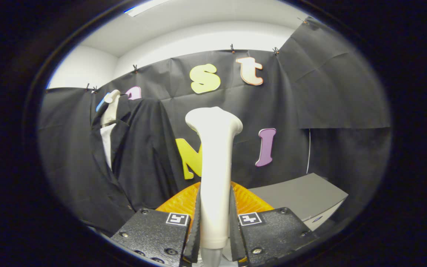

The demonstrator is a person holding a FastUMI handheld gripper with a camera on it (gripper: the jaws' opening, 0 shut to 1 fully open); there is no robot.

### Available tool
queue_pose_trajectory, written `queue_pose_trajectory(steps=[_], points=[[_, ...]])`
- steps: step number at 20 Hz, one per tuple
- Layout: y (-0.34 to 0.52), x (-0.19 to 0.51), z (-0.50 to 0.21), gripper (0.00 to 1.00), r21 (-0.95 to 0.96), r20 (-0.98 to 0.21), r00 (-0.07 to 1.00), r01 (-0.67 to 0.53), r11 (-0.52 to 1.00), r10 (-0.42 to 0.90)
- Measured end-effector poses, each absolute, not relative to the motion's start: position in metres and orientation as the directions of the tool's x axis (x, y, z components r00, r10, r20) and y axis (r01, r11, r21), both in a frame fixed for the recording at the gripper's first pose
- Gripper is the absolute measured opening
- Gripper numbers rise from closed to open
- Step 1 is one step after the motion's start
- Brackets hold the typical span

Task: Iron the clothes twice with a garment steamer, once on the left side and once on the right side.

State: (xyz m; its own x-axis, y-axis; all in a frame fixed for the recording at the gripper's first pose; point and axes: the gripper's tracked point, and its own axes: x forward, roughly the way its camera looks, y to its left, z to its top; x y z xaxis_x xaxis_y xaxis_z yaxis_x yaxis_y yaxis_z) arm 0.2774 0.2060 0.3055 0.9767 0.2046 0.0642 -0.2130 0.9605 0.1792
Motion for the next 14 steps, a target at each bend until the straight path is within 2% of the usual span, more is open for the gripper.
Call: queue_pose_trajectory(steps=[14], points=[[0.350,0.230,0.348,0.36,0.122,0.116,0.942,-0.327,0.937,0.314]])
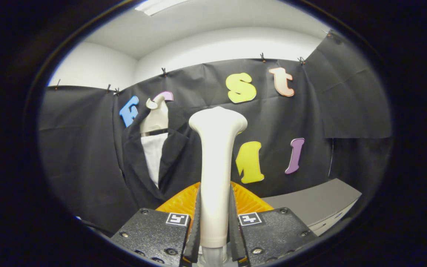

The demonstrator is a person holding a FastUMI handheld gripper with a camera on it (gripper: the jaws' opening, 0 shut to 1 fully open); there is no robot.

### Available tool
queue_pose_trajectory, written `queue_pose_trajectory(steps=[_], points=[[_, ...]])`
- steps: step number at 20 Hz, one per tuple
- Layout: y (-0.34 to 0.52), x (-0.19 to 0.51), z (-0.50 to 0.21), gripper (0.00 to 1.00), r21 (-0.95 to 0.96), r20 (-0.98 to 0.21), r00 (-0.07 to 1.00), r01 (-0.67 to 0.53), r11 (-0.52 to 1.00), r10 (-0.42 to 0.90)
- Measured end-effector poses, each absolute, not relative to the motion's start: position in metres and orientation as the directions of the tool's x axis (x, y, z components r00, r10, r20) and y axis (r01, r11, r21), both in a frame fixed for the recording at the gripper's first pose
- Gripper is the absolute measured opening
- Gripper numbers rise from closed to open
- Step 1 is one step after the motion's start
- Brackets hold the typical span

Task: Iron the clothes twice with a garment steamer, once on the left side and once on the right side.

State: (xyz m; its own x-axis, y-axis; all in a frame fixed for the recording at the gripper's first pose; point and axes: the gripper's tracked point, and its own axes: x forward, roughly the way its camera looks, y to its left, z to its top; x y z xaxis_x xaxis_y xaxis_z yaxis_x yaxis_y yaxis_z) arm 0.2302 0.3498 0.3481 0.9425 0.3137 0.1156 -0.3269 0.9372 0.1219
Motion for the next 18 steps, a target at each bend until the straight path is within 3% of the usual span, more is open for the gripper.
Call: queue_pose_trajectory(steps=[18], points=[[0.405,0.242,0.291,0.36,0.058,-0.009,0.938,-0.345,0.937,0.346]])
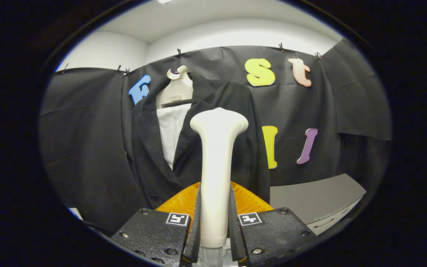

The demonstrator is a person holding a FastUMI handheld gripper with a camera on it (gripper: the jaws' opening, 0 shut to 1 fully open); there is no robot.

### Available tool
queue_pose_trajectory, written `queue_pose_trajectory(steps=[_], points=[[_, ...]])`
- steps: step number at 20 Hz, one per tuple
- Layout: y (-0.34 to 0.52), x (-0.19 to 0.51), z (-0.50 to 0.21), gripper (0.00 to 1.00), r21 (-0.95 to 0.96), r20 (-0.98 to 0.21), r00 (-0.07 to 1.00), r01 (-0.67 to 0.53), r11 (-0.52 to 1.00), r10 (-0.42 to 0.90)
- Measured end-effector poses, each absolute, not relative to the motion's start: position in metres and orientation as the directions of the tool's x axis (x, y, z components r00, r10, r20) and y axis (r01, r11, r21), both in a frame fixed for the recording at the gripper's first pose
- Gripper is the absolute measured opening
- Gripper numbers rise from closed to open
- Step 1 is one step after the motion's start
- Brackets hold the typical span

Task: Iron the clothes twice with a garment steamer, once on the left side and once on the right side.

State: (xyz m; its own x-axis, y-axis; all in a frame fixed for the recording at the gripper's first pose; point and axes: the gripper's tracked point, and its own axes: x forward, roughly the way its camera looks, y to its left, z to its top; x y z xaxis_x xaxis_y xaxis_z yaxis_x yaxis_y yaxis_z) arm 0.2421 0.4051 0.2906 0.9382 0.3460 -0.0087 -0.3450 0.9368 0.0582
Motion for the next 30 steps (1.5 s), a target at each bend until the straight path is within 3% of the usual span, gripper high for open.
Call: queue_pose_trajectory(steps=[30], points=[[0.411,0.227,0.121,0.36,-0.022,-0.300,0.890,-0.366,0.931,0.343]])
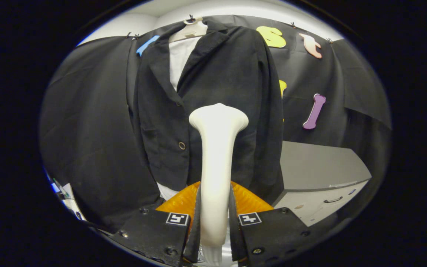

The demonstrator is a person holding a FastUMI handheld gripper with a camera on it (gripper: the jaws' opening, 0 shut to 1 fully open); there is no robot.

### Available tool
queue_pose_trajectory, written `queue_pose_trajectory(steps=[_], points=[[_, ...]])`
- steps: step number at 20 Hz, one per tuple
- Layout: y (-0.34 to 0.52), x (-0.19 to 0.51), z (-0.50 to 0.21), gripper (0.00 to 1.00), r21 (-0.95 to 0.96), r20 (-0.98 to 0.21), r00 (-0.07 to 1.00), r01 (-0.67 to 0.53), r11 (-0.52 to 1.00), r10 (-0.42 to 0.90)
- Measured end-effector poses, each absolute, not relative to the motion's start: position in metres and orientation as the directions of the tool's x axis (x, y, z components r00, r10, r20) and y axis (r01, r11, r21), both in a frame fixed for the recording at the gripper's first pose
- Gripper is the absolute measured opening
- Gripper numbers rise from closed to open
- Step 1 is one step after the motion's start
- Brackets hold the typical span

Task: Iron the clothes twice with a garment steamer, once on the left side and once on the right side.

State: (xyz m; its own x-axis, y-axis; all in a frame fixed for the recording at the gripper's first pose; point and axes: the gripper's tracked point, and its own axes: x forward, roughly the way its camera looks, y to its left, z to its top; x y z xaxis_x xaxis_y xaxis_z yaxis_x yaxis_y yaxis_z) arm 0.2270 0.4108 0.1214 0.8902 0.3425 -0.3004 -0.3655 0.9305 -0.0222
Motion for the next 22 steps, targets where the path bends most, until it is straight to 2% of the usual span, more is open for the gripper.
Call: queue_pose_trajectory(steps=[17,22], points=[[0.413,0.223,0.019,0.36,-0.007,-0.488,0.810,-0.376,0.927,0.325],[0.410,0.220,0.012,0.36,0.001,-0.498,0.807,-0.365,0.931,0.317]])
